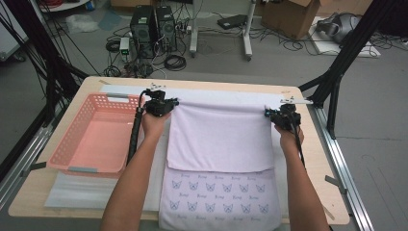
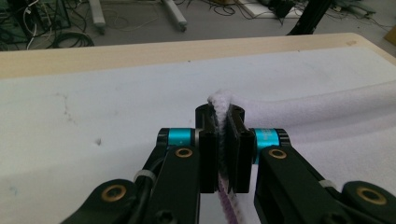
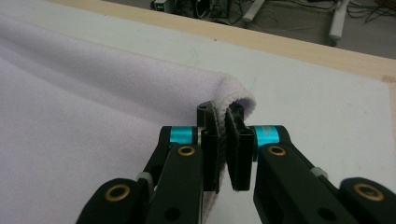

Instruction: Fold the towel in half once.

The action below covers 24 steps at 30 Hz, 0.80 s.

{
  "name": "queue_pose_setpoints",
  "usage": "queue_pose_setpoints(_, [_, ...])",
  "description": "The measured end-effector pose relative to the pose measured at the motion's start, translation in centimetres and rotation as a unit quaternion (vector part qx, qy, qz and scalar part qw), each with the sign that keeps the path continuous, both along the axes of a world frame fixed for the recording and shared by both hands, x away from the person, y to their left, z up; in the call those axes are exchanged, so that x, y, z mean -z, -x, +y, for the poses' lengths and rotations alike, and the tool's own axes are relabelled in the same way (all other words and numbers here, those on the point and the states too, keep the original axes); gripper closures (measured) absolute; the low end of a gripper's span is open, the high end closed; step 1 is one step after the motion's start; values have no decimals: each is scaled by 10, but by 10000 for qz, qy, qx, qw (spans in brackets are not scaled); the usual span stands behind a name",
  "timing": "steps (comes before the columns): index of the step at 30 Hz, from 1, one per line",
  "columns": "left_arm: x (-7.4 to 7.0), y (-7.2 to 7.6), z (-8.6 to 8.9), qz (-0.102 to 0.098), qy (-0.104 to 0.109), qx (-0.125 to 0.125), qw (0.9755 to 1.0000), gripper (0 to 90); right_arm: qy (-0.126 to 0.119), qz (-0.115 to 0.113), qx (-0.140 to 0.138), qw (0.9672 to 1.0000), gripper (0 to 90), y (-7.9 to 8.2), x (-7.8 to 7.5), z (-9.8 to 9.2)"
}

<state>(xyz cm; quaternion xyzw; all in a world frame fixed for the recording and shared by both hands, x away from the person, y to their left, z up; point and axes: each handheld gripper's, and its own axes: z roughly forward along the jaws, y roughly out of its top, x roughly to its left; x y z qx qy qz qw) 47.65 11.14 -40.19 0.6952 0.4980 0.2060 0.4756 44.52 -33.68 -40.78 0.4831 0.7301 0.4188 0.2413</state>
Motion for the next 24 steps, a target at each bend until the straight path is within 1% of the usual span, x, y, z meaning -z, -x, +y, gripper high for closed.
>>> queue_pose_setpoints(2, [1,-5,1,-56,34,-4,10000,848,-53,7,64,10000,855,-7,-1,0])
queue_pose_setpoints(3, [3,-6,2,-52,111,-18,9999,848,-49,5,76,10000,855,-9,-1,0])
queue_pose_setpoints(6, [7,-10,5,-18,158,-61,9999,847,-2,-2,82,10000,855,-16,0,3])
queue_pose_setpoints(8, [10,-11,4,0,83,-56,10000,846,48,-42,101,9999,855,-21,1,6])
queue_pose_setpoints(9, [12,-11,3,-3,1,-20,10000,842,34,-33,139,9999,855,-22,2,8])
queue_pose_setpoints(10, [14,-10,1,45,-31,-7,10000,826,37,-4,163,9999,852,-23,5,9])
queue_pose_setpoints(11, [16,-10,0,146,7,-12,9999,763,63,80,160,9998,835,-25,9,11])
queue_pose_setpoints(12, [17,-9,0,217,67,-14,9997,672,98,227,211,9995,773,-26,14,13])
queue_pose_setpoints(13, [17,-7,0,248,127,-27,9996,621,68,286,260,9992,720,-26,16,14])
queue_pose_setpoints(14, [17,-5,0,268,168,-34,9995,576,-15,305,286,9991,688,-26,17,13])
queue_pose_setpoints(15, [17,-4,0,364,210,18,9991,528,-44,295,305,9991,656,-24,18,13])
queue_pose_setpoints(16, [16,-2,0,456,286,97,9985,498,-60,303,324,9990,651,-23,17,13])
queue_pose_setpoints(17, [14,0,-1,454,297,204,9983,495,-50,322,311,9990,646,-21,15,13])
queue_pose_setpoints(18, [12,4,-3,315,239,228,9990,495,-30,293,310,9991,644,-19,13,12])
queue_pose_setpoints(19, [10,8,-3,198,269,255,9991,496,-30,287,291,9992,644,-17,12,12])
queue_pose_setpoints(20, [8,11,-4,179,330,260,9990,496,-51,279,271,9992,642,-15,10,11])
queue_pose_setpoints(22, [8,17,-3,165,358,284,9988,490,-36,259,266,9993,640,-10,9,10])
queue_pose_setpoints(24, [8,23,-3,202,368,315,9986,482,-69,330,251,9991,639,-4,8,8])
